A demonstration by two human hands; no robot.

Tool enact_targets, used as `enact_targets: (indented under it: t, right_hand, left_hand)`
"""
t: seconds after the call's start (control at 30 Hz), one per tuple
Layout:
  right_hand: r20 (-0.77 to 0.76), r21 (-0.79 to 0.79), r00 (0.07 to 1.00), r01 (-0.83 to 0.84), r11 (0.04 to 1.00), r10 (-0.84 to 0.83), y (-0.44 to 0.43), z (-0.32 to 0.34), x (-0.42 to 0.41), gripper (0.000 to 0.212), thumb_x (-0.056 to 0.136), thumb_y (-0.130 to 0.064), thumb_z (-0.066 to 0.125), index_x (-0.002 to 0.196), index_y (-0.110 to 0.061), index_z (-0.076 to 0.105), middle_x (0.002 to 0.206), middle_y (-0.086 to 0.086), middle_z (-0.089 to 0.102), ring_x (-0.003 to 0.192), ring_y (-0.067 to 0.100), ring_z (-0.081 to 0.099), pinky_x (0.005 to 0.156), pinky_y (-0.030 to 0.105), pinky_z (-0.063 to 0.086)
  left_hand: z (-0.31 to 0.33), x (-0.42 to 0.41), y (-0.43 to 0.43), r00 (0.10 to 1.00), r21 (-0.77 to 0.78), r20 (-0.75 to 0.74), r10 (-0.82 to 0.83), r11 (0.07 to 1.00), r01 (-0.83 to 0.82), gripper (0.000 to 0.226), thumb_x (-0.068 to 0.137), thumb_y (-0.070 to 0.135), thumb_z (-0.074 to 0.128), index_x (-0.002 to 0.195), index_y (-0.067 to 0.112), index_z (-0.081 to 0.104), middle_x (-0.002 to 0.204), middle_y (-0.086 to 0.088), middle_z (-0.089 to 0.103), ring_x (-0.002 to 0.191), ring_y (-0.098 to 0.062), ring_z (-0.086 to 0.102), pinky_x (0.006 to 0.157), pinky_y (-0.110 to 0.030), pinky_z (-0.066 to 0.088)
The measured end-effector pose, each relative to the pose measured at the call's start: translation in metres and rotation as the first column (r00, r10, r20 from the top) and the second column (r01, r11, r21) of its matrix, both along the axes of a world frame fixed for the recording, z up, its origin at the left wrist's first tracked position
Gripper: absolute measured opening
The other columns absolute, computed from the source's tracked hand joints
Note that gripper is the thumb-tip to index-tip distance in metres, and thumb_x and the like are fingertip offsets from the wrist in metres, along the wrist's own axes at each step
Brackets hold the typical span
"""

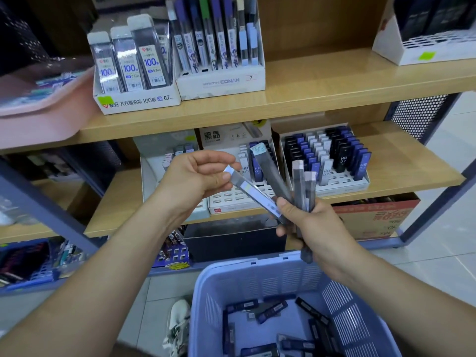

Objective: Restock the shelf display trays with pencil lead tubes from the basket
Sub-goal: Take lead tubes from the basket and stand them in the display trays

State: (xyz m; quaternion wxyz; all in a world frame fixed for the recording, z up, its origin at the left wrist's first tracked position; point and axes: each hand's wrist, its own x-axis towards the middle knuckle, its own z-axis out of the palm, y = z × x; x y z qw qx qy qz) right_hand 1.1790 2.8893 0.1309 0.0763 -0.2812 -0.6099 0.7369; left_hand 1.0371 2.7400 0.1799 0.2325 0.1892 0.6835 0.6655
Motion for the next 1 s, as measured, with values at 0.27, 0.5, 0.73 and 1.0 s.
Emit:
enact_targets:
  t: [0.27,0.5,0.73,1.0]
  right_hand:
    - [-0.042,-0.272,0.988,-0.152,0.95,0.146,0.003,-0.003,-0.009,0.021,0.093,-0.02,0.062,0.108,-0.005,0.067,0.093,0.015,0.073,0.057,0.012,0.057,0.037,0.016,0.031]
    - [0.145,-0.066,0.969,-0.192,0.979,0.199,-0.006,-0.015,-0.024,0.027,0.094,-0.038,0.062,0.099,-0.012,0.07,0.084,0.003,0.076,0.064,0.015,0.059,0.043,0.023,0.03]
    - [0.236,0.097,0.933,-0.302,0.948,0.273,-0.015,-0.017,-0.044,0.018,0.101,-0.021,0.052,0.105,-0.005,0.059,0.051,-0.002,0.059,0.036,0.007,0.04,0.035,0.018,0.027]
    - [0.304,0.225,0.877,-0.446,0.866,0.373,-0.016,-0.028,-0.093,0.007,0.1,-0.02,0.053,0.106,-0.016,0.051,0.09,0.006,0.075,0.044,0.01,0.055,0.038,0.021,0.03]
  left_hand:
    - [0.001,-0.003,-0.001,0.998,0.003,0.026,0.064,0.998,-0.064,0.018,0.082,-0.004,0.064,0.096,0.007,0.068,0.084,-0.01,0.074,0.077,-0.019,0.071,0.067,-0.021,0.058]
    - [0.006,-0.016,-0.017,0.966,-0.234,-0.233,0.109,0.958,-0.164,0.01,0.082,0.003,0.069,0.089,0.01,0.068,0.069,-0.007,0.072,0.062,-0.015,0.068,0.065,-0.023,0.058]
    - [-0.002,-0.065,-0.077,0.786,-0.446,-0.596,0.164,0.746,-0.495,0.01,0.082,0.012,0.073,0.081,0.019,0.066,0.077,-0.005,0.071,0.075,-0.018,0.069,0.074,-0.028,0.053]
    - [-0.041,-0.099,-0.094,0.736,-0.422,-0.654,0.176,0.722,-0.548,0.01,0.082,0.015,0.072,0.085,0.02,0.064,0.079,0.001,0.069,0.079,-0.014,0.067,0.079,-0.037,0.056]
